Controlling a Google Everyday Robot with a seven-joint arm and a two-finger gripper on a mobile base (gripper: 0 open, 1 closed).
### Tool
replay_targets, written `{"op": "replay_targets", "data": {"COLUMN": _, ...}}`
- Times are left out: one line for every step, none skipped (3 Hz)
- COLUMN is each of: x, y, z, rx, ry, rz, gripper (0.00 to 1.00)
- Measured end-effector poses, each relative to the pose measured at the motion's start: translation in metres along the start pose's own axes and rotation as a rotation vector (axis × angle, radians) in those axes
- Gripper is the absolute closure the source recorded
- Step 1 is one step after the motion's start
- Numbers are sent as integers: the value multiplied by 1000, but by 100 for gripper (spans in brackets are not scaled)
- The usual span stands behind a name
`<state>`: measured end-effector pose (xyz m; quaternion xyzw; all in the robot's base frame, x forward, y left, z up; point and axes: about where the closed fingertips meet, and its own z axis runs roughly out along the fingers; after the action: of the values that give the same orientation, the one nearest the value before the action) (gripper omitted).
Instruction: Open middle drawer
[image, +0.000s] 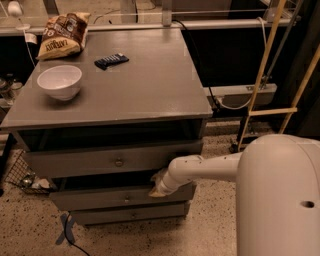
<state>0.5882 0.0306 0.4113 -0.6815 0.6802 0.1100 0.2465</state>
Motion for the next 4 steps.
{"op": "replay_targets", "data": {"x": 0, "y": 0, "z": 0, "rx": 0, "ry": 0, "rz": 0, "gripper": 100}}
{"op": "replay_targets", "data": {"x": 0, "y": 12, "z": -6, "rx": 8, "ry": 7, "rz": 8, "gripper": 100}}
{"op": "replay_targets", "data": {"x": 0, "y": 12, "z": -6, "rx": 8, "ry": 7, "rz": 8, "gripper": 100}}
{"op": "replay_targets", "data": {"x": 0, "y": 26, "z": -12, "rx": 17, "ry": 14, "rz": 20, "gripper": 100}}
